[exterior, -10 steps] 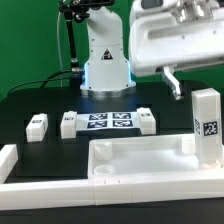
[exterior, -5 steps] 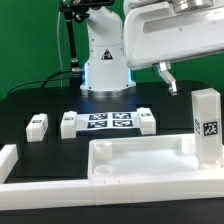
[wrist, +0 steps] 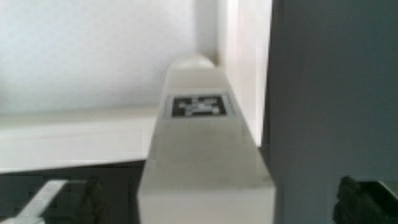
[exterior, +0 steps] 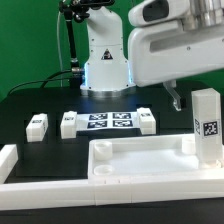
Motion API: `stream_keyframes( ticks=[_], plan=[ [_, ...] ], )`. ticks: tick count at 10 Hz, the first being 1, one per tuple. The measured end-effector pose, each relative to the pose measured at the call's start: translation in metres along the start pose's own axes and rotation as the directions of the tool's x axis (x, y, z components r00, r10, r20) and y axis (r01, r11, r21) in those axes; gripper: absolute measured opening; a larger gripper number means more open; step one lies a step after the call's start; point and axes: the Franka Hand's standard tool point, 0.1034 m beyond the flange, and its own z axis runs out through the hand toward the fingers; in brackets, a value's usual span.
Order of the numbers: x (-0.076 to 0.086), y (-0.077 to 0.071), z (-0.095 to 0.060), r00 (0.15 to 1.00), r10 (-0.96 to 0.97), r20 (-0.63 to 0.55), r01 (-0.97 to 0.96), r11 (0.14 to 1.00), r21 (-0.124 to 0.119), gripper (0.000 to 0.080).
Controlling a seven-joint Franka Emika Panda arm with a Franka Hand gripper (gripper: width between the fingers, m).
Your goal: Assemble desk
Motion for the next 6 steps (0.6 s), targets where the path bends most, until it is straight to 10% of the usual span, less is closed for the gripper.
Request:
stream_keyframes(
  ticks=[3,5,6],
  plan=[
    [0.0008,0.0015,0.0008,1.0,0.028,-0.008,-0.028,1.0,-0.001,0.0622],
    [0.0009,0.0026,0.0008,0.998,0.069,-0.008,-0.069,0.998,-0.002,0.0288],
    [0.001,0.0034,0.0008,0.991,0.135,-0.008,-0.135,0.991,-0.002,0.0289]
  ],
)
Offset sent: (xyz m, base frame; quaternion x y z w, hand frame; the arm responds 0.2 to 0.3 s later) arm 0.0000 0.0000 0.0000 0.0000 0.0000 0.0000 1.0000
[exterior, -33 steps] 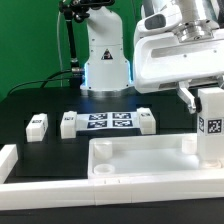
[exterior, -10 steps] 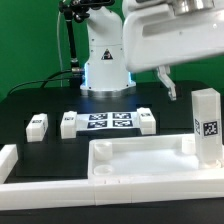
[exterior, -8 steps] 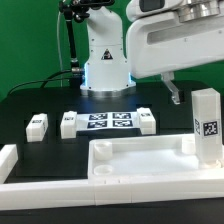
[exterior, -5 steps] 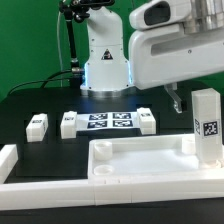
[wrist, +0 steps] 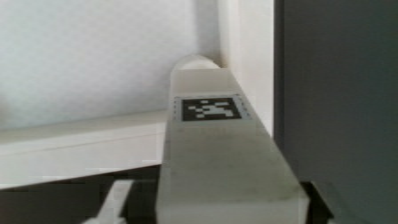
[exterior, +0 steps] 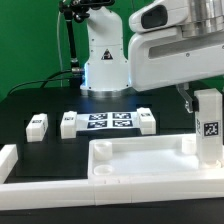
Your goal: Assemble desk
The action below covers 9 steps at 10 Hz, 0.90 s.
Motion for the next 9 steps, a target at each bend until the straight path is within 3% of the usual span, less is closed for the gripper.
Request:
stream_keyframes(
  ticks=[2,3,4,7,8,9],
  plan=[
    [0.001,0.001,0.001,0.972,0.234,-0.011,-0.234,0.972,0.001,0.0289],
    [-0.001,0.003,0.002,0.92,0.388,-0.061,-0.388,0.922,0.007,0.0289],
    [-0.003,0.004,0.001,0.883,0.462,-0.085,-0.461,0.887,0.026,0.0289],
    [-0.006,0.008,0.001,0.647,0.759,-0.073,-0.755,0.651,0.079,0.029],
    [-0.008,0.01,0.001,0.533,0.844,-0.058,-0.837,0.536,0.108,0.0292],
    [-0.009,0.008,0.001,0.473,0.88,-0.046,-0.874,0.475,0.107,0.0292]
  ],
)
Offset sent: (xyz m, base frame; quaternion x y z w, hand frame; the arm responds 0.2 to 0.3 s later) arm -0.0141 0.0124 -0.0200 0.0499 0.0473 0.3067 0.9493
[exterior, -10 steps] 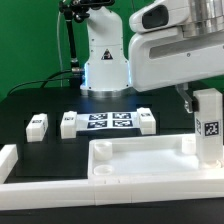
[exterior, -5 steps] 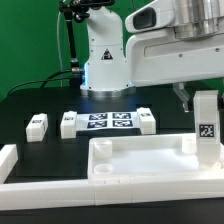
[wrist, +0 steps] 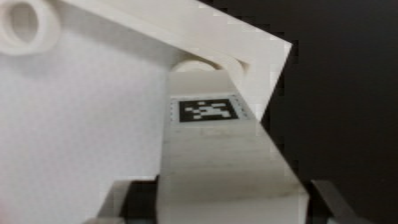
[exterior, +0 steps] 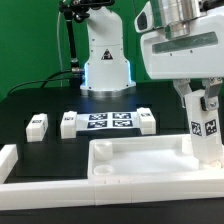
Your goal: Assemble desk
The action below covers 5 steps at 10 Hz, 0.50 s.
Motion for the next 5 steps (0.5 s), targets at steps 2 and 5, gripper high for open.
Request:
stream_keyframes(
  ticks=[2,5],
  plan=[
    [-0.014,-0.003,0.002,0.978,0.208,0.008,-0.208,0.978,-0.022,0.0292],
    [-0.022,-0.005,0.002,0.936,0.352,0.011,-0.351,0.936,-0.022,0.0292]
  ],
)
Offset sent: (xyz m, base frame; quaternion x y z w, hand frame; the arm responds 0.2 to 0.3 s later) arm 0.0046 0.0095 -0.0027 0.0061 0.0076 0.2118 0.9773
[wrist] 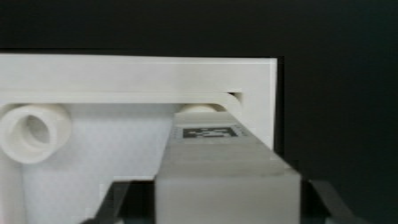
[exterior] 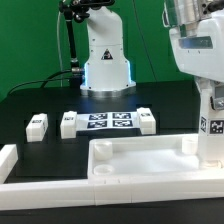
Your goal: Assemble desk
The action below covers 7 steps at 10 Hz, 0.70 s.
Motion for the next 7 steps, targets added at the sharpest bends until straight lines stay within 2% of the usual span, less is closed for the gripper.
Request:
stream_keyframes(
  ticks=[2,4,5,6,7],
  plan=[
    [0.0025,-0.0004,-0.0003,0.999,0.039,0.007,-0.039,0.999,0.0,0.0292],
    [0.0021,-0.0002,-0.0005,0.998,-0.063,0.005,0.063,0.998,0.0,0.0295],
    [0.0038,0.0012,-0.0021,0.979,-0.204,0.005,0.204,0.979,-0.01,0.0507],
    [0.0049,0.0024,-0.0026,0.932,-0.363,0.008,0.363,0.931,-0.024,0.0507],
    [0.0017,0.0037,-0.0033,0.895,-0.445,0.017,0.445,0.895,-0.036,0.0619]
  ],
)
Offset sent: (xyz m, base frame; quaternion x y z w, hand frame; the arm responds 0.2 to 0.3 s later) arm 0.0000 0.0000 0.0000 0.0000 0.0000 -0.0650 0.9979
